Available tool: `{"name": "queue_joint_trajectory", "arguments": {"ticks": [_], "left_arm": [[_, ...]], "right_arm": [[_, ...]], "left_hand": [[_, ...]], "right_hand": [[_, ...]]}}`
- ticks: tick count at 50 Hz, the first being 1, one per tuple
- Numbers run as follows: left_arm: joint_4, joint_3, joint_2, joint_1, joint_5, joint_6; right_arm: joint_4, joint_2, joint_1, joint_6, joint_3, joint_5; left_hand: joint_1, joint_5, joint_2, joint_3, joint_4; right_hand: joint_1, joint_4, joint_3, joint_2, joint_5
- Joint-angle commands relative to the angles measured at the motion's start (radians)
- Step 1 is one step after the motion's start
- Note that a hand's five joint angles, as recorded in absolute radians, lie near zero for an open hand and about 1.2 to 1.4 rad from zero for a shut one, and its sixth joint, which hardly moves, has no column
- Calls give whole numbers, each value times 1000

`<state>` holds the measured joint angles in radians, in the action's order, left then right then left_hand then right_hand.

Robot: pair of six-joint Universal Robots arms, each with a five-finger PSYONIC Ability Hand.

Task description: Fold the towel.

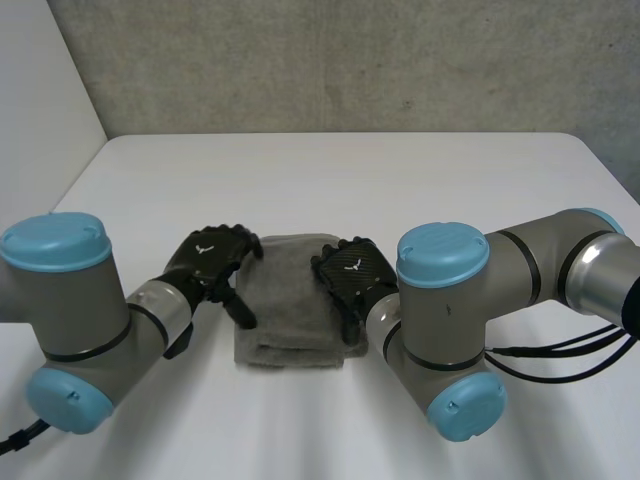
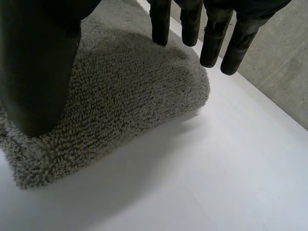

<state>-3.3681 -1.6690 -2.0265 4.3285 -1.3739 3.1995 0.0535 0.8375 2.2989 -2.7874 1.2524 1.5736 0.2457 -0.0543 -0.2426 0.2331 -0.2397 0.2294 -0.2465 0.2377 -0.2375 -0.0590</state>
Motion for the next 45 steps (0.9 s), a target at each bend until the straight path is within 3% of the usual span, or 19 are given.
{"name": "queue_joint_trajectory", "arguments": {"ticks": [1, 14, 22, 31, 36, 45], "left_arm": [[-10, -34, -21, 36, 7, 62], [-16, -28, -24, 20, 3, 63], [-10, 11, 123, 31, -1, 54], [84, 176, 273, 39, -8, 40], [182, 271, 288, 48, -8, -56], [276, 302, 293, 66, -25, -155]], "right_arm": [[-1, -6, -1, -1, -5, 0], [-11, 28, -4, -7, -4, 6], [-66, 190, -45, -12, -8, 11], [-101, 454, -200, -66, -36, 54], [-153, 509, -275, -118, -51, 69], [-212, 508, -292, -136, -77, 75]], "left_hand": [[-53, 36, 50, -40, 47], [-50, 33, 47, -37, 44], [-59, 42, 55, -46, 53], [-64, 48, 61, -52, 58], [-59, 42, 56, -46, 53], [-53, 36, 50, -40, 47]], "right_hand": [[-55, 72, -63, 63, 59], [-55, 72, -63, 63, 59], [-55, 72, -63, 63, 59], [-55, 72, -63, 63, 59], [-55, 72, -63, 63, 59], [-55, 72, -63, 63, 59]]}}
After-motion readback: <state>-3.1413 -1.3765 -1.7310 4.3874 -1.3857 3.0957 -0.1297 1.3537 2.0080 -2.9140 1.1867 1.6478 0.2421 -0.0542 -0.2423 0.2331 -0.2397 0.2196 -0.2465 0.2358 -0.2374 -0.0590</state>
